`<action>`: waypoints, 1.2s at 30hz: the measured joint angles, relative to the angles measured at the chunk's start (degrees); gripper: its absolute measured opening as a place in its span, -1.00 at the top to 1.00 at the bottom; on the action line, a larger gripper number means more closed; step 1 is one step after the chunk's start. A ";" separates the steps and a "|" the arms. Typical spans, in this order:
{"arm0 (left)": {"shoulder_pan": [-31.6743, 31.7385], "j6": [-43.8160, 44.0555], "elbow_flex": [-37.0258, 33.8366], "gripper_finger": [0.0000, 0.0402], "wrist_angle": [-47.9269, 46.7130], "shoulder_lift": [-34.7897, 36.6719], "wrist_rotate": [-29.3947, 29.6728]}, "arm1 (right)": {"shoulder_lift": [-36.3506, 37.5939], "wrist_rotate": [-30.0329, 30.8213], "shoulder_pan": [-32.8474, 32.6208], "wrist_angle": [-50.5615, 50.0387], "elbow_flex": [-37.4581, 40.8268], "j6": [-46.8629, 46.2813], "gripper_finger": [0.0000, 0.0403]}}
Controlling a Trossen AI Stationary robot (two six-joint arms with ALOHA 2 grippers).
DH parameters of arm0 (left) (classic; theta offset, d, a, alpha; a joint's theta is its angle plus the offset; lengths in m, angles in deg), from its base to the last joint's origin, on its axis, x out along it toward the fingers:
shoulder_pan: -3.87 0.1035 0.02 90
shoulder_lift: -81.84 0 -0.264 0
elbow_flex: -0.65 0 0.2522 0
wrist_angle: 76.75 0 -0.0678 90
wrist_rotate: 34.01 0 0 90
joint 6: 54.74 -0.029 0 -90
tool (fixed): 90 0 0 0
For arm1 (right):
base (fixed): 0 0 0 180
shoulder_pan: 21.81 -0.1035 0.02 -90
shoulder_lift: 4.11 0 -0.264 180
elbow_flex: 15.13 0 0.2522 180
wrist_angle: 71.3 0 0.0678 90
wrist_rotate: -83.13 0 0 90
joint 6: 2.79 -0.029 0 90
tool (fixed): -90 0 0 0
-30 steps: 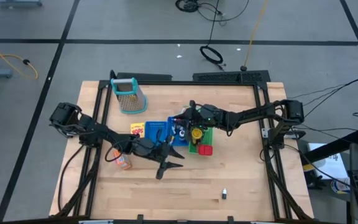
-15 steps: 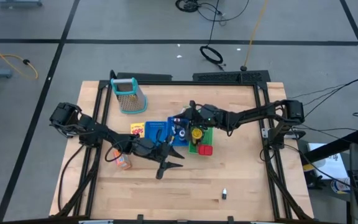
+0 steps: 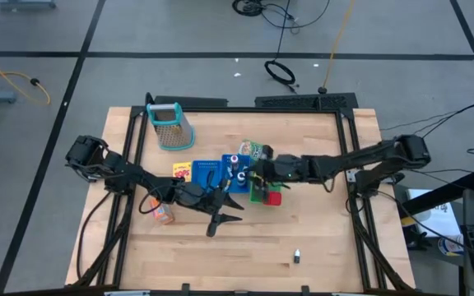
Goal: Pick & Place Kitchen Items
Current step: Put the small black food coloring bottle into the transparent bin
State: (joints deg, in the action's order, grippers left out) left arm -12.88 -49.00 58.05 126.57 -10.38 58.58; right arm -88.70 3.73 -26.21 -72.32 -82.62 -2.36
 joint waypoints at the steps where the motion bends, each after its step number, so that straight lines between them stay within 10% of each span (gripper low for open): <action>1: 0.00 0.00 0.00 0.21 0.00 0.00 0.00 | 0.83 0.10 -0.99 -1.20 0.01 -0.76 0.56; 17: 0.00 0.11 0.00 0.21 0.40 0.00 -0.04 | 11.79 8.12 -27.36 7.10 19.14 -23.52 0.56; 36: 0.00 0.76 0.00 0.21 0.50 0.00 2.15 | 1.38 13.37 -47.83 15.71 23.53 -40.26 0.13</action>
State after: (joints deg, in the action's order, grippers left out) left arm -12.88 -48.24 58.05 127.07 -10.38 60.74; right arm -87.33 17.10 -74.04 -56.61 -59.09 -42.62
